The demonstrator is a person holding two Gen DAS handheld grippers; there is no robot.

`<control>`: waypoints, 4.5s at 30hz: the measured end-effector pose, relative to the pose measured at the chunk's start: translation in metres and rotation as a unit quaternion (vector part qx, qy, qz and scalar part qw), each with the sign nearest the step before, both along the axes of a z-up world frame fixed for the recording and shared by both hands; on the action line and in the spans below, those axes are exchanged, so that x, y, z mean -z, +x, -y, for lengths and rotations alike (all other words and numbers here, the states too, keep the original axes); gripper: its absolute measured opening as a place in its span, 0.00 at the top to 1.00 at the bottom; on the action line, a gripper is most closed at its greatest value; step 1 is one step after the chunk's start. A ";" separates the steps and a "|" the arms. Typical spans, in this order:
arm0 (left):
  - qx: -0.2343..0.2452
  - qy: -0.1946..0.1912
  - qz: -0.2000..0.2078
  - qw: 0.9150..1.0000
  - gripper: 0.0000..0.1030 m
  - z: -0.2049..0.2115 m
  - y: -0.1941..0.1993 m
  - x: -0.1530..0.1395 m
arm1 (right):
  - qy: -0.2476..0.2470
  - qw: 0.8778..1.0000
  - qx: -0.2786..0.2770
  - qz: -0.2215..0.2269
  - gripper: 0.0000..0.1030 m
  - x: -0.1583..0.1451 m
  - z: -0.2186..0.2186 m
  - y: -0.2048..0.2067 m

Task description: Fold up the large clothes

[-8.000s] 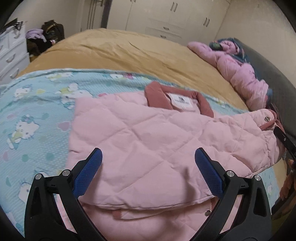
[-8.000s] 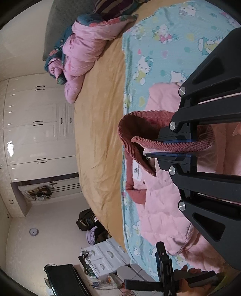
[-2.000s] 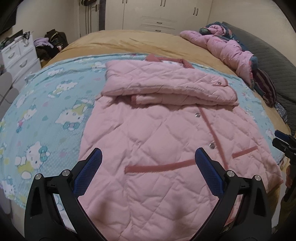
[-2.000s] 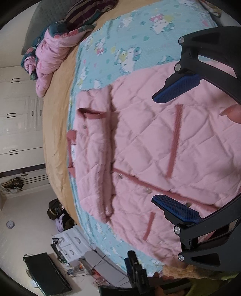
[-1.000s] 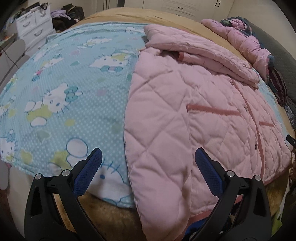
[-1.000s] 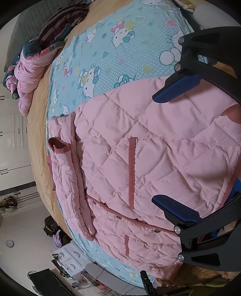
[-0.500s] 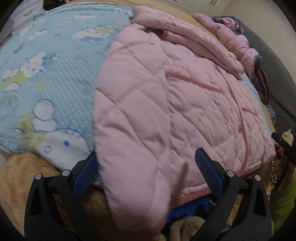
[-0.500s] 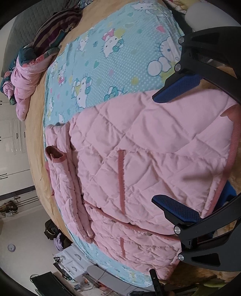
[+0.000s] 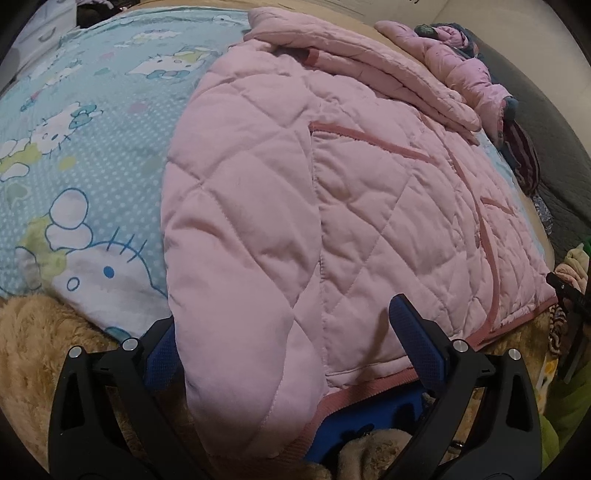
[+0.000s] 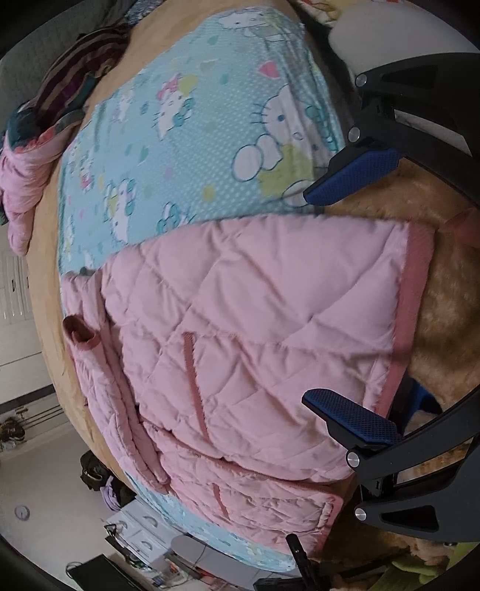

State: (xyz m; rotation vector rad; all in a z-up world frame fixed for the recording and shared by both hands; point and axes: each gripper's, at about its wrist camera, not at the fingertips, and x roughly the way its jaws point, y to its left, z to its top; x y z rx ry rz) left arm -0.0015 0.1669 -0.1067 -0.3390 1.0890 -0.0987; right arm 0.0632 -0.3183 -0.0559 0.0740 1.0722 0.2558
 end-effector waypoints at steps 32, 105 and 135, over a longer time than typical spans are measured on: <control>0.028 -0.022 0.006 0.999 0.73 -0.001 -0.013 -0.010 | 0.124 0.984 -0.037 0.121 0.78 -0.086 -0.012 0.018; -0.035 0.009 0.228 0.973 0.88 -0.056 0.225 -0.193 | 0.195 0.963 0.068 0.175 0.80 -0.159 -0.011 0.267; -0.049 0.015 0.142 0.989 0.86 -0.071 0.322 -0.121 | 0.333 0.930 0.092 0.121 0.08 -0.102 0.002 0.361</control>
